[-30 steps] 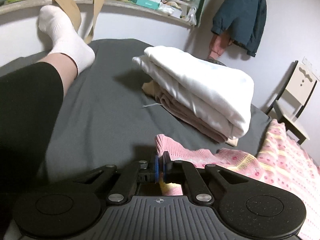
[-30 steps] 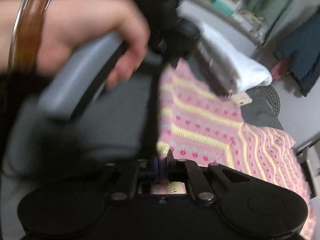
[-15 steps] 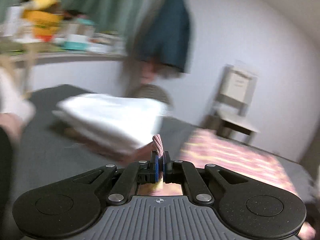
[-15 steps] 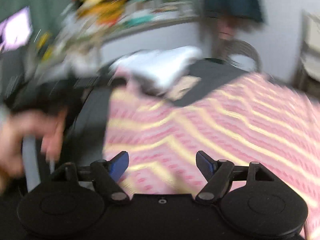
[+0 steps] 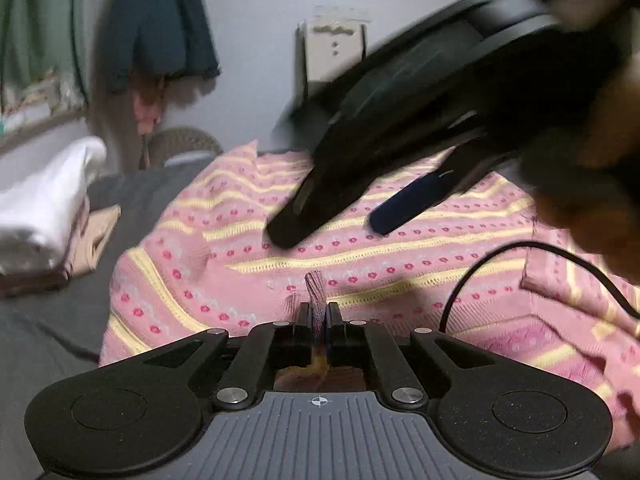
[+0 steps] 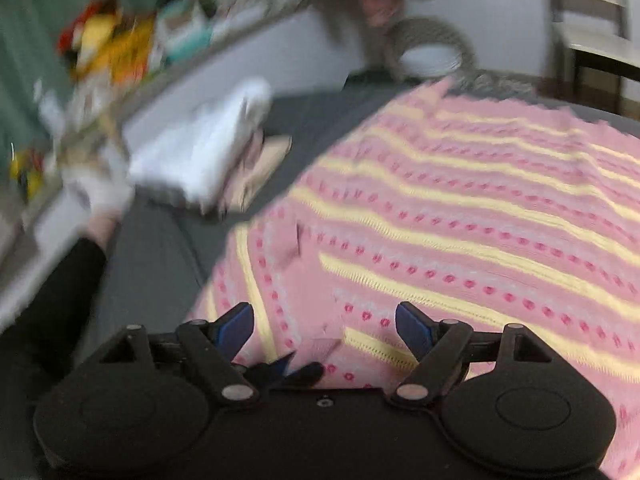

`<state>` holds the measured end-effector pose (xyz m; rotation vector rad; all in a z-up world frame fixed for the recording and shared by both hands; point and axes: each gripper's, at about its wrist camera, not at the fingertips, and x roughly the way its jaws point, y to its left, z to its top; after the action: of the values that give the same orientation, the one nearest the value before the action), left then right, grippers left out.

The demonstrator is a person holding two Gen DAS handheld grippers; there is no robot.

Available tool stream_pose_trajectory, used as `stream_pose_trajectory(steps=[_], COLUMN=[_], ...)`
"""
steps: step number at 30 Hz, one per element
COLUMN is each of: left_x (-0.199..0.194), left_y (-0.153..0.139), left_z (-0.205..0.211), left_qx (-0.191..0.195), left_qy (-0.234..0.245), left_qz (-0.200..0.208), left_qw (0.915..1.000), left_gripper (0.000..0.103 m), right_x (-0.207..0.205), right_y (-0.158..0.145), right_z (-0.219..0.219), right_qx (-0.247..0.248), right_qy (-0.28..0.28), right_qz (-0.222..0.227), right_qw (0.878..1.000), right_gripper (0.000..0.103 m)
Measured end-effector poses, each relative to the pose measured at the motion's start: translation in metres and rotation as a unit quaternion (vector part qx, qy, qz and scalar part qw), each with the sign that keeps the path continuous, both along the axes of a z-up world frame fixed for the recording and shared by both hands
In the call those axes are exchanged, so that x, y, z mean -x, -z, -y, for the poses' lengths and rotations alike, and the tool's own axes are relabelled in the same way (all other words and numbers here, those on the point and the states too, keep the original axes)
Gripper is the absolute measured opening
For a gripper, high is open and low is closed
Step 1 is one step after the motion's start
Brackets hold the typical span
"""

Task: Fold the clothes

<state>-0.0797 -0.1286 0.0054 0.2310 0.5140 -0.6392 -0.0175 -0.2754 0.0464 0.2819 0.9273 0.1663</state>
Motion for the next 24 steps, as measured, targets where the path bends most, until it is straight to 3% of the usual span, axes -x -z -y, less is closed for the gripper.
stream_pose_trajectory(steps=[3, 5, 6, 7, 8, 9, 10, 11, 13, 15, 18, 19, 20, 22, 24], left_x=[0.023, 0.040, 0.047, 0.054, 0.061, 0.068, 0.070, 0.071, 0.068, 0.061, 0.050, 0.047, 0.047, 0.044, 0.038], left_y=[-0.011, -0.023, -0.028, -0.032, -0.033, -0.033, -0.032, -0.030, -0.028, -0.030, -0.028, -0.027, -0.026, -0.026, -0.025], left_z=[-0.010, -0.021, -0.026, -0.031, -0.036, -0.040, -0.044, -0.047, -0.053, -0.061, -0.070, -0.073, -0.076, -0.082, -0.089], left_qx=[-0.043, -0.064, -0.076, -0.096, -0.119, -0.143, -0.167, -0.191, -0.223, -0.218, -0.197, -0.191, -0.187, -0.179, -0.163], left_qy=[0.014, 0.024, 0.026, 0.019, 0.005, -0.011, -0.028, -0.040, -0.052, -0.055, -0.061, -0.063, -0.065, -0.064, -0.054], left_qz=[0.032, 0.054, 0.069, 0.091, 0.120, 0.149, 0.176, 0.193, 0.183, 0.132, 0.057, 0.037, 0.030, 0.009, -0.027], left_qw=[0.9985, 0.9962, 0.9944, 0.9911, 0.9856, 0.9785, 0.9696, 0.9616, 0.9562, 0.9655, 0.9768, 0.9788, 0.9797, 0.9818, 0.9847], left_gripper=[0.005, 0.015, 0.027, 0.044, 0.056, 0.077, 0.086, 0.086, 0.086, 0.086, 0.085, 0.081, 0.074, 0.040, 0.021], right_x=[-0.003, 0.003, 0.006, 0.010, 0.013, 0.016, 0.019, 0.021, 0.023, 0.026, 0.028, 0.027, 0.026, 0.023, 0.025], right_y=[0.006, 0.008, 0.010, 0.012, 0.014, 0.017, 0.020, 0.024, 0.029, 0.036, 0.044, 0.046, 0.047, 0.047, 0.042], right_z=[-0.005, 0.000, 0.003, 0.006, 0.008, 0.010, 0.010, 0.010, 0.010, 0.011, 0.014, 0.014, 0.014, 0.010, 0.007], right_qx=[-0.004, -0.042, -0.059, -0.072, -0.087, -0.101, -0.110, -0.111, -0.102, -0.106, -0.147, -0.159, -0.157, -0.135, -0.116], right_qy=[0.011, 0.030, 0.039, 0.047, 0.054, 0.061, 0.066, 0.072, 0.091, 0.105, 0.116, 0.119, 0.122, 0.120, 0.113], right_qz=[-0.026, -0.029, -0.031, -0.033, -0.037, -0.041, -0.046, -0.051, -0.062, -0.067, -0.058, -0.055, -0.053, -0.049, -0.033], right_qw=[1.000, 0.998, 0.997, 0.996, 0.994, 0.992, 0.991, 0.990, 0.989, 0.987, 0.981, 0.979, 0.979, 0.982, 0.986], right_gripper=[0.077, 0.077, 0.077, 0.076, 0.075, 0.074, 0.072, 0.070, 0.065, 0.060, 0.044, 0.037, 0.025, 0.008, 0.004])
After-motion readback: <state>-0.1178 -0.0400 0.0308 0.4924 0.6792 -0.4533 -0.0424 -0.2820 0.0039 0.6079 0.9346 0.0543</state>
